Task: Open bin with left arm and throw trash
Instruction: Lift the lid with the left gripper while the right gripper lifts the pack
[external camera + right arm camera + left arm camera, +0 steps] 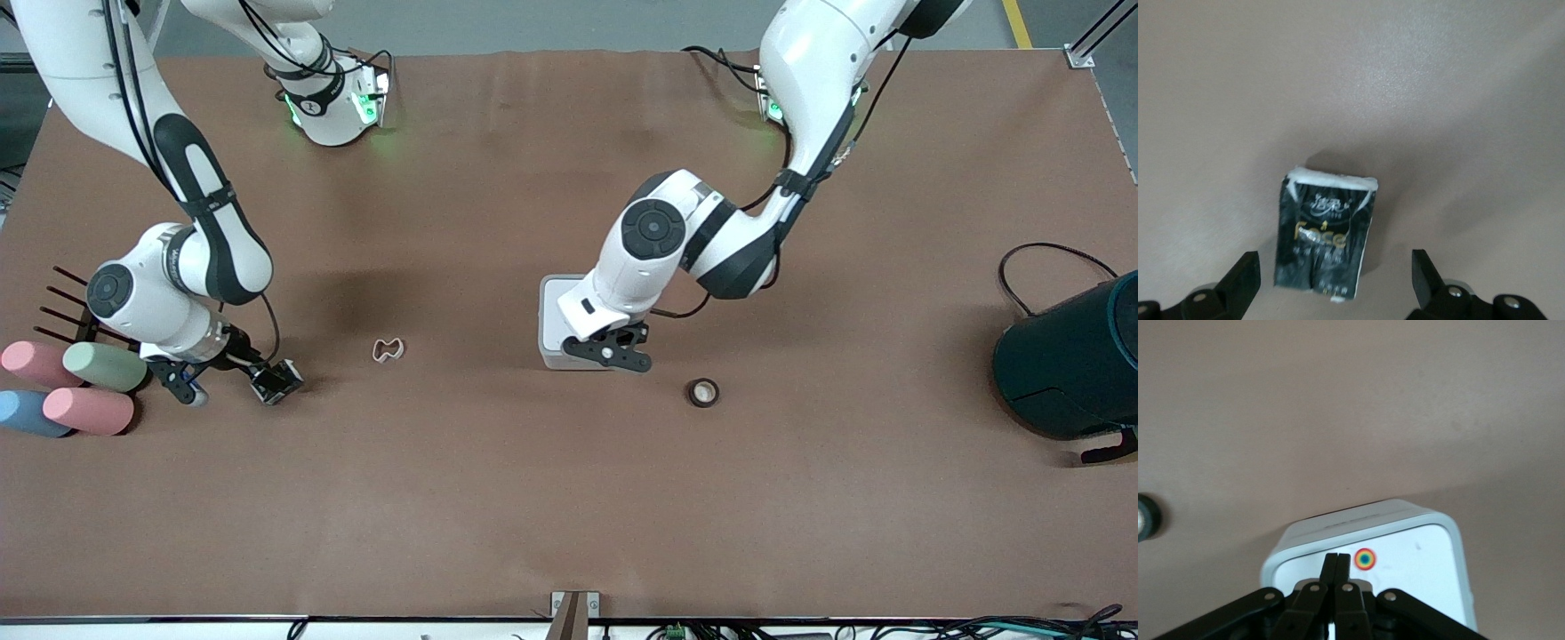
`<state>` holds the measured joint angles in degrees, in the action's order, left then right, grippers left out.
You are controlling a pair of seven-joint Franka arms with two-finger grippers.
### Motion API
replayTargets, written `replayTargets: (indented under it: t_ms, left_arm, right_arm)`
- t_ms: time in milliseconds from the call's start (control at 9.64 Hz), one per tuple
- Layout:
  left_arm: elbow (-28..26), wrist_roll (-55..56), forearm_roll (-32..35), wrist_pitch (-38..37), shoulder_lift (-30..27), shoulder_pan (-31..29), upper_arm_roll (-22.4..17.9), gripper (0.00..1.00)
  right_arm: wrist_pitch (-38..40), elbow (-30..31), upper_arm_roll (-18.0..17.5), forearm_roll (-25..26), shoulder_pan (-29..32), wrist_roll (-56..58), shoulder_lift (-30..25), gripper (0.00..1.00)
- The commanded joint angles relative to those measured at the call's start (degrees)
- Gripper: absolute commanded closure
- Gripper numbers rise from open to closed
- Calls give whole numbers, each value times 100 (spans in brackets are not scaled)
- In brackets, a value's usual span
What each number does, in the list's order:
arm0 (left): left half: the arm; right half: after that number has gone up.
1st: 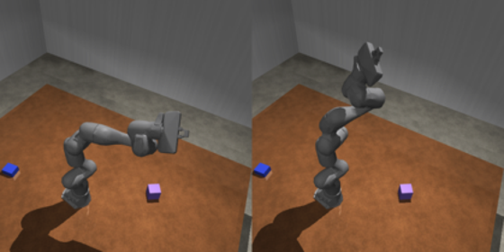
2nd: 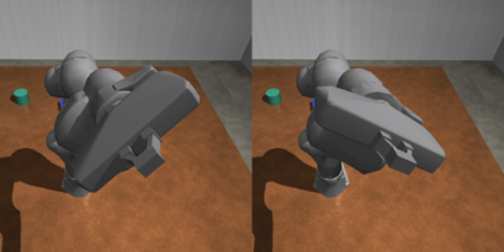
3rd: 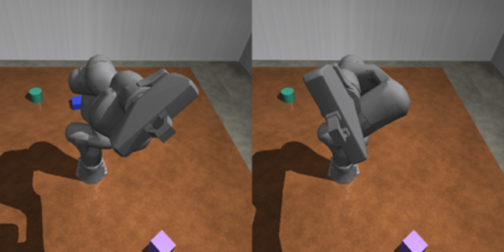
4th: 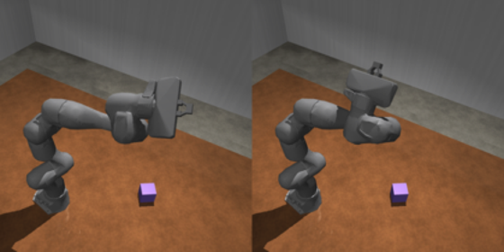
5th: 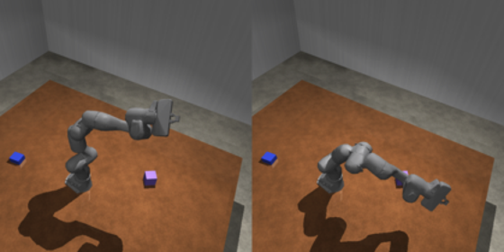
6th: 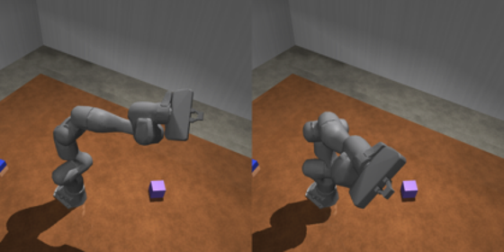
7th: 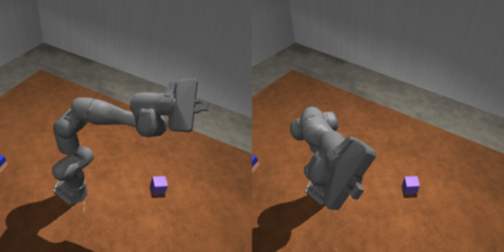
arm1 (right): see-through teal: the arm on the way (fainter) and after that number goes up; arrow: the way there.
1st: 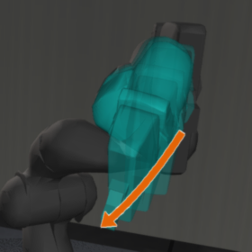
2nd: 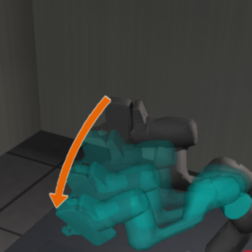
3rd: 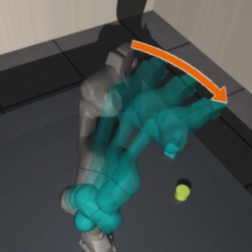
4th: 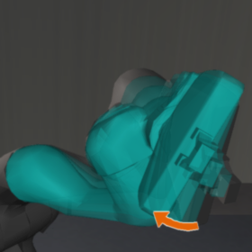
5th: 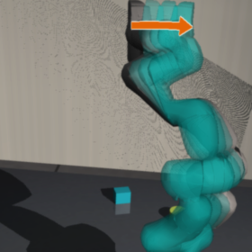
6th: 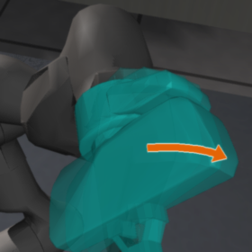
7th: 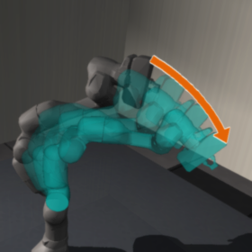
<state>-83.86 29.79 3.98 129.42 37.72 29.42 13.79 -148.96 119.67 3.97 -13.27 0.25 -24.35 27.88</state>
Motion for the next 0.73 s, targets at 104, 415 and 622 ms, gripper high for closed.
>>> replayTargets:
  t_ms: [104,415,622]
  left_arm:
    - [107,693,330,512,383,336,-52,100]
    - [81,1038,770,805,588,311,-52,100]
    - [133,994,770,-42,116,92,-52,100]
  right_arm:
    - [-36,-400,-2,-53,-69,-418,340,0]
    - [-45,-427,7,-18,-96,-439,419,23]
    - [-2,-427,16,0,-139,-395,447,76]
